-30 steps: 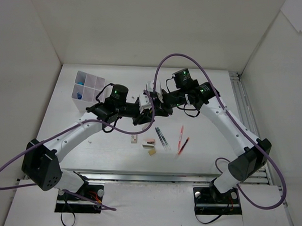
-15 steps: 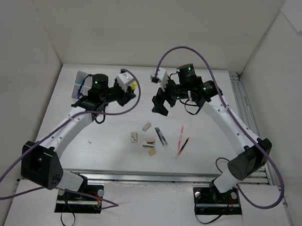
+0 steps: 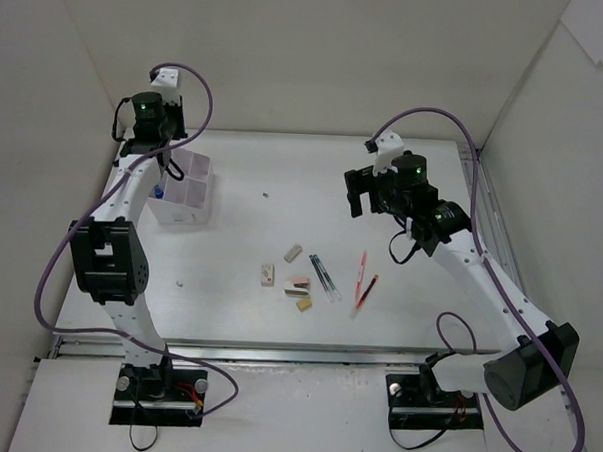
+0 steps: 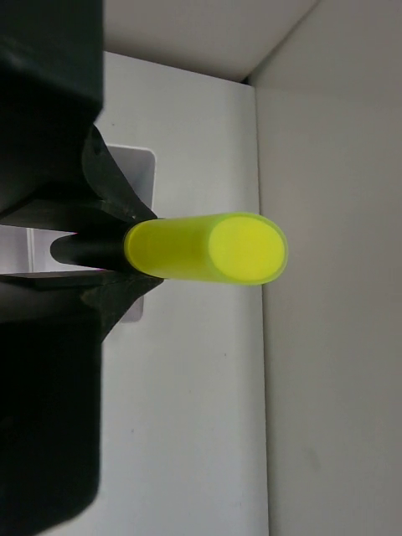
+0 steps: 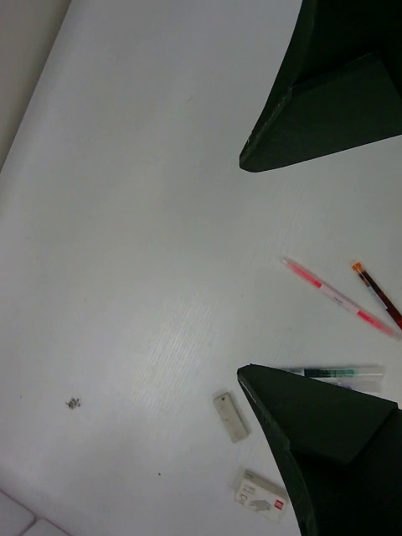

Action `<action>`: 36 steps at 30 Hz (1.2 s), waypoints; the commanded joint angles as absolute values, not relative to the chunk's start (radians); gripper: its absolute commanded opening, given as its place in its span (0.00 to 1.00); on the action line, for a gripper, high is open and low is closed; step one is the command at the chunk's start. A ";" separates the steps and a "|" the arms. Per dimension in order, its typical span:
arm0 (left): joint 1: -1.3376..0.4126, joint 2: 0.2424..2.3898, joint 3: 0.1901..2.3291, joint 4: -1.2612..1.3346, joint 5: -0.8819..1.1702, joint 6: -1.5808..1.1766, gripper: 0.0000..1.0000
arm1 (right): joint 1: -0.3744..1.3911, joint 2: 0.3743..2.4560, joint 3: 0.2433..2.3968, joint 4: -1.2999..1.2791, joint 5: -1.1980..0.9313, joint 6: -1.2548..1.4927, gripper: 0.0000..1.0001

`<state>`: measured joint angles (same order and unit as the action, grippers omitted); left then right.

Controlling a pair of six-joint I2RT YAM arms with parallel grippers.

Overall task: Sort the stationery into containers
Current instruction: Place the pen in the storage box.

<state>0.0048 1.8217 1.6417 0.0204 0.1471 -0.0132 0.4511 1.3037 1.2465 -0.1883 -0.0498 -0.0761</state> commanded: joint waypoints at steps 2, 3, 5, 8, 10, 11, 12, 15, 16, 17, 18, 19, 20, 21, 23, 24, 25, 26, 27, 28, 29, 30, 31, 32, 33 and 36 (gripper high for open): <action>0.051 1.909 1.788 0.023 0.020 -0.072 0.00 | 0.440 1.256 1.207 -0.078 0.132 -0.005 0.98; 0.069 1.933 1.811 0.009 0.005 -0.089 0.00 | 0.437 1.252 1.203 -0.078 0.144 -0.005 0.98; 0.078 1.983 1.858 -0.044 0.005 -0.106 0.00 | 0.434 1.250 1.183 -0.078 0.178 0.024 0.98; 0.103 2.011 1.839 -0.022 0.015 -0.115 0.00 | 0.431 1.247 1.160 -0.080 0.202 0.029 0.98; 0.103 2.031 1.839 -0.025 -0.032 -0.109 0.00 | 0.428 1.244 1.144 -0.081 0.210 0.025 0.98; 0.113 2.034 1.839 -0.026 -0.038 -0.109 0.00 | 0.425 1.243 1.140 -0.078 0.216 0.023 0.98; 0.114 2.039 1.838 -0.028 -0.040 -0.110 0.00 | 0.425 1.241 1.137 -0.080 0.219 0.020 0.98; 0.123 2.057 1.851 -0.047 -0.052 -0.124 0.00 | 0.422 1.233 1.123 -0.081 0.229 0.020 0.98; 0.123 2.068 1.856 -0.057 -0.058 -0.127 0.00 | 0.419 1.230 1.115 -0.081 0.232 0.020 0.98; 0.123 2.072 1.858 -0.069 -0.064 -0.127 0.02 | 0.414 1.226 1.112 -0.081 0.235 0.020 0.98; 0.123 2.074 1.858 -0.078 -0.063 -0.126 0.04 | 0.416 1.223 1.109 -0.081 0.241 0.020 0.98; 0.123 2.077 1.855 -0.084 -0.060 -0.126 0.10 | 0.408 1.220 1.103 -0.083 0.245 0.023 0.98; 0.123 2.075 1.853 -0.090 -0.054 -0.123 0.11 | 0.408 1.213 1.100 -0.083 0.250 0.023 0.98; 0.123 2.074 1.852 -0.112 -0.034 -0.124 0.12 | 0.410 1.207 1.094 -0.084 0.249 0.023 0.98; 0.123 2.060 1.836 -0.115 -0.022 -0.130 0.23 | 0.402 1.195 1.088 -0.083 0.247 0.028 0.98; 0.123 2.054 1.810 -0.109 -0.021 -0.130 0.26 | 0.402 1.192 1.085 -0.084 0.247 0.028 0.98; 0.123 2.037 1.799 -0.106 -0.021 -0.132 0.30 | 0.402 1.181 1.081 -0.084 0.247 0.029 0.98; 0.123 2.026 1.786 -0.101 -0.021 -0.132 0.37 | 0.402 1.177 1.077 -0.086 0.244 0.029 0.98; 0.123 2.019 1.783 -0.106 -0.023 -0.130 0.39 | 0.402 1.170 1.075 -0.084 0.244 0.031 0.98; 0.123 2.013 1.779 -0.109 -0.025 -0.130 0.40 | 0.400 1.160 1.072 -0.086 0.239 0.031 0.98; 0.123 2.007 1.776 -0.118 -0.022 -0.132 0.43 | 0.402 1.155 1.069 -0.086 0.229 0.029 0.98; 0.123 1.988 1.775 -0.123 -0.021 -0.130 0.53 | 0.397 1.152 1.068 -0.087 0.226 0.032 0.98; 0.123 1.976 1.772 -0.126 -0.020 -0.130 0.55 | 0.399 1.147 1.069 -0.090 0.218 0.032 0.98; 0.123 1.945 1.760 -0.124 -0.012 -0.124 0.57 | 0.400 1.146 1.069 -0.095 0.195 0.026 0.98; 0.123 1.928 1.755 -0.121 -0.012 -0.123 0.63 | 0.402 1.143 1.069 -0.103 0.189 0.029 0.98; 0.097 1.852 1.724 -0.106 0.020 -0.100 0.73 | 0.400 1.144 1.068 -0.123 0.161 0.038 0.98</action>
